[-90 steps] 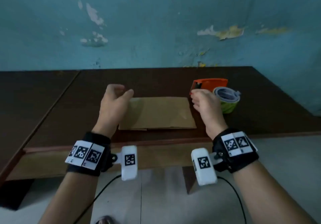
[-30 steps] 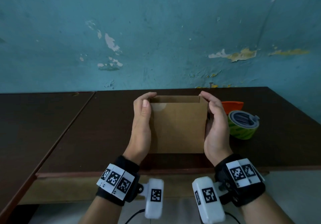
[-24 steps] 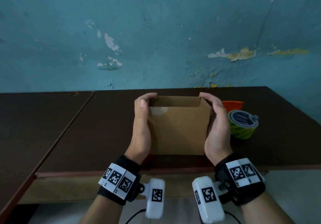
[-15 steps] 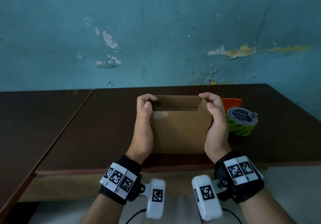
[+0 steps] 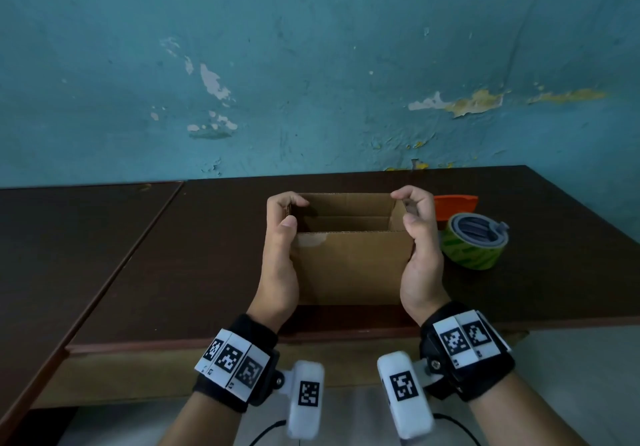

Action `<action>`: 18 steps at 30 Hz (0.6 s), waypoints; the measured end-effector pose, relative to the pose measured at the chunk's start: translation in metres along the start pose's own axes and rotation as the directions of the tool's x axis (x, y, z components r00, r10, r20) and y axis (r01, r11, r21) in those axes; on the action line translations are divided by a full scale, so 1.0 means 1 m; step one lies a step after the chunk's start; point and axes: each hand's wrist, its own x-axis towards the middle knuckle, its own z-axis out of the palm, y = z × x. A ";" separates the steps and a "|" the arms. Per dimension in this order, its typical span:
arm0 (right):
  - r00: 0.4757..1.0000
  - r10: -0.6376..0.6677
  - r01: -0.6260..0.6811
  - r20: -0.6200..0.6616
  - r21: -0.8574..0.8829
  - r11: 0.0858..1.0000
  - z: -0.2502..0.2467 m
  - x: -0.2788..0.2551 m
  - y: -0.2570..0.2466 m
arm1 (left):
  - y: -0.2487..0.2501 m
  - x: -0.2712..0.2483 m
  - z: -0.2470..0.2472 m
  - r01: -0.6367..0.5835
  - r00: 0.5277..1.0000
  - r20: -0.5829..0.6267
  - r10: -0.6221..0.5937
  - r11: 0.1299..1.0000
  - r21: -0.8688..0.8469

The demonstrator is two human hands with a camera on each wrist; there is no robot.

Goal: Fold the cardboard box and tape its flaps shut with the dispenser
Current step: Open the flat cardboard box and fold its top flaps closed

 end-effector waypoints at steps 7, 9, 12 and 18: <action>0.994 0.104 -0.103 -0.036 0.039 0.994 0.001 0.012 0.001 | 0.004 0.007 -0.009 0.078 0.994 0.074 -0.075 0.996 -0.034; 0.991 0.124 -0.122 -0.050 0.052 0.991 0.002 0.012 0.002 | 0.006 0.009 -0.014 0.126 0.987 0.105 -0.119 0.990 -0.063; 0.989 0.133 -0.130 -0.065 0.043 0.991 0.003 0.013 0.001 | 0.009 0.008 -0.018 0.167 0.980 0.125 -0.158 0.984 -0.066; 0.989 0.141 -0.139 -0.048 0.046 0.989 -0.001 0.013 -0.001 | 0.014 0.007 -0.022 0.231 0.969 0.116 -0.217 0.965 -0.121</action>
